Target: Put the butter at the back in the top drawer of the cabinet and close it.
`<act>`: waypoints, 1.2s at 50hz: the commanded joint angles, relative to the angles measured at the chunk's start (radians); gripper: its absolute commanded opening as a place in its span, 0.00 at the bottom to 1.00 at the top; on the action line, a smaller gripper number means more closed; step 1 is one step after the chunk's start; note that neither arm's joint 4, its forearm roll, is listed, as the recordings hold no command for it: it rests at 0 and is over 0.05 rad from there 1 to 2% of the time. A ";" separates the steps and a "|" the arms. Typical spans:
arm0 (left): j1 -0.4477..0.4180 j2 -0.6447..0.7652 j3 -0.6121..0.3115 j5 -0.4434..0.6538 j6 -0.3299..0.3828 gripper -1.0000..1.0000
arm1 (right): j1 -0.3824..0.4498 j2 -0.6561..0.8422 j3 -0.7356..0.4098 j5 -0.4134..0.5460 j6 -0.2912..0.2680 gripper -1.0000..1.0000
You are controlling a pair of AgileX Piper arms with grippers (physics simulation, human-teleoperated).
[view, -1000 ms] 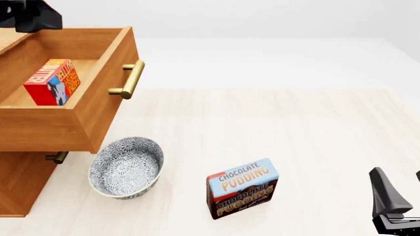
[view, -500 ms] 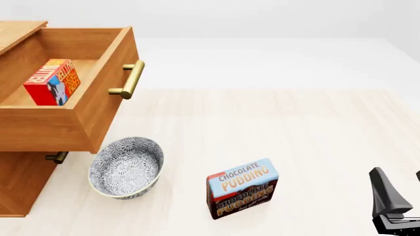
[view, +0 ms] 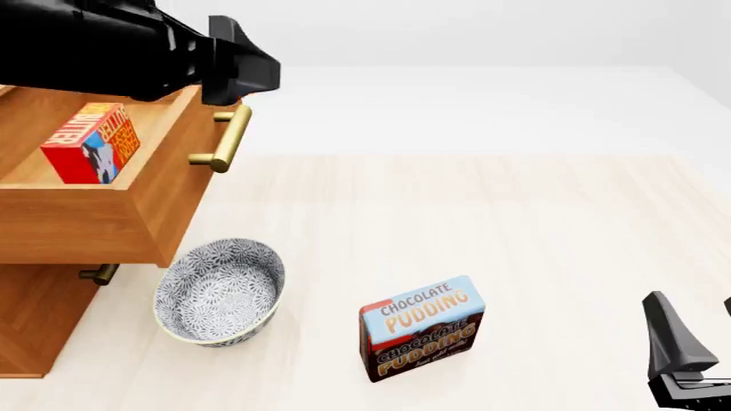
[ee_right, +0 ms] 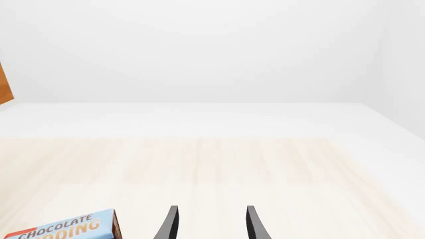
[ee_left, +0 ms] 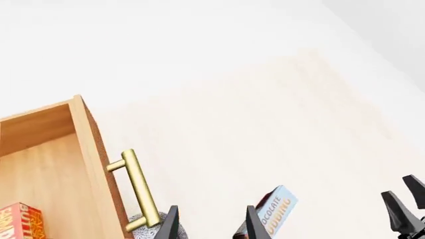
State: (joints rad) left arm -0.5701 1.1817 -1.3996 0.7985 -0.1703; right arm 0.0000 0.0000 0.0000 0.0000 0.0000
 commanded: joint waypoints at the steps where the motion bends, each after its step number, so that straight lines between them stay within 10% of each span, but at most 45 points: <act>1: -0.033 0.047 0.094 -0.049 -0.020 1.00 | 0.000 0.000 0.000 0.000 0.000 1.00; 60: 0.076 0.189 0.233 -0.166 -0.043 1.00 | 0.000 0.000 0.000 0.000 0.000 1.00</act>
State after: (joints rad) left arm -0.5463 1.3530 -1.1857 0.6438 -0.2070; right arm 0.0000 0.0000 0.0000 0.0000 0.0000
